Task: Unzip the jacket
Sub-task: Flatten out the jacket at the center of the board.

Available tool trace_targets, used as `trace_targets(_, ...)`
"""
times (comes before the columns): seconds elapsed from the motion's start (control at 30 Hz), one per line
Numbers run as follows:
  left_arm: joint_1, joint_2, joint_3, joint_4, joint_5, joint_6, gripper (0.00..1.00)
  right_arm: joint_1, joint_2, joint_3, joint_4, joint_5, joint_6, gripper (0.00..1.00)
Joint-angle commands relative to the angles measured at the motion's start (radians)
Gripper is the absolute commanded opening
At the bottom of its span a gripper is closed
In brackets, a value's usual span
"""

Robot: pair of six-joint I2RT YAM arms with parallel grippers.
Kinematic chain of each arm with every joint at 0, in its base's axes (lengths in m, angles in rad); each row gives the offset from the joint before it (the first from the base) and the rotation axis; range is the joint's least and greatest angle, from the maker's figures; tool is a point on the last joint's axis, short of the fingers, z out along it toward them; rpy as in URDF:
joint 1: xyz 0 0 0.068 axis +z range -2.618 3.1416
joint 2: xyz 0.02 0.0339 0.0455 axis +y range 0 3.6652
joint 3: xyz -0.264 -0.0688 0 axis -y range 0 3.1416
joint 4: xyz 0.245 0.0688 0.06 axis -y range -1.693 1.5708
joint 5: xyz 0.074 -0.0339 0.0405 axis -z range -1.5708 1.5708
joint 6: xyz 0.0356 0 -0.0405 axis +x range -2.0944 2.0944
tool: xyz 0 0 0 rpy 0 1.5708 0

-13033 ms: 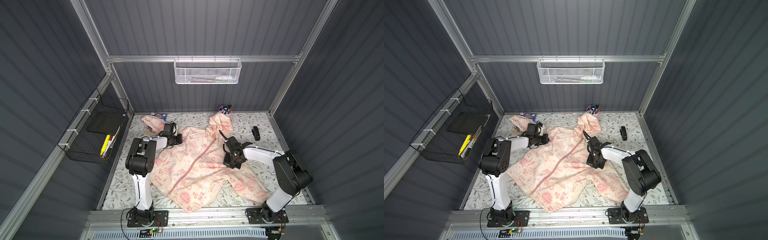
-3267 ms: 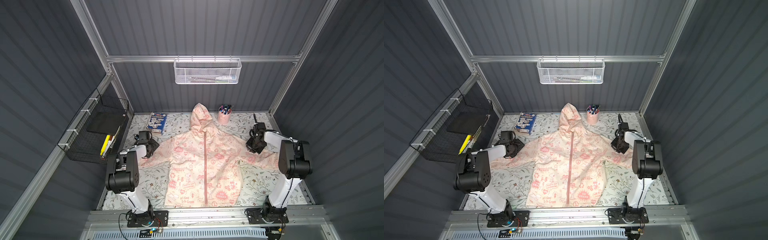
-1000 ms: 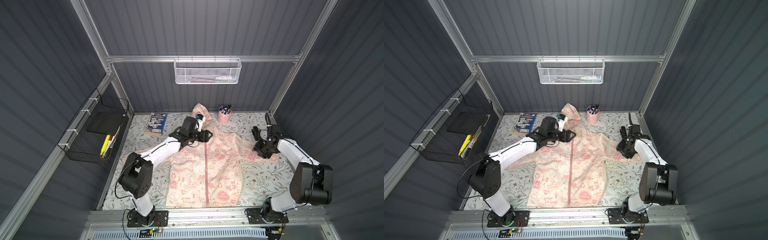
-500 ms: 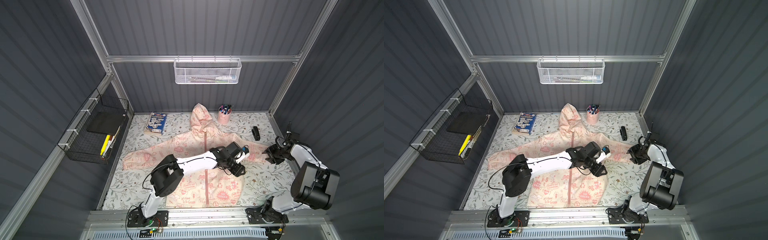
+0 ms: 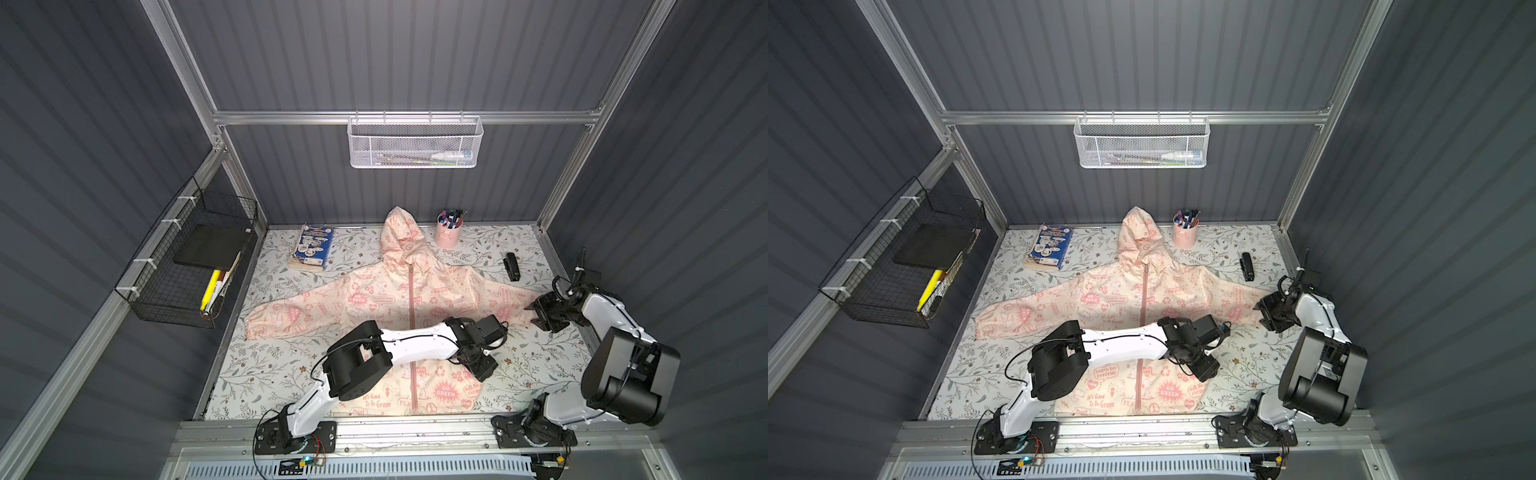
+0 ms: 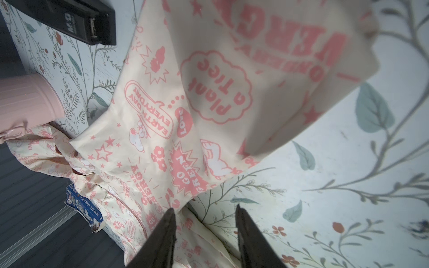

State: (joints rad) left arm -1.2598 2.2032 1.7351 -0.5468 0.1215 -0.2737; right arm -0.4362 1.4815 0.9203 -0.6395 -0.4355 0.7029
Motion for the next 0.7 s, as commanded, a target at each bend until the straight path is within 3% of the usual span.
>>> trace_targets(0.0, -0.033, 0.054, 0.071, -0.082, -0.07, -0.008, 0.59, -0.004, 0.011, -0.015, 0.007, -0.01, -0.012, 0.45)
trace_targets(0.37, -0.08, 0.149, 0.166, -0.208, -0.199, 0.0, 0.5, -0.004, 0.015, -0.021, 0.008, -0.008, -0.025, 0.46)
trace_targets(0.67, -0.082, 0.171, 0.194, -0.263, -0.301, -0.007, 0.26, -0.004, 0.011, -0.032, 0.009, 0.001, -0.028, 0.46)
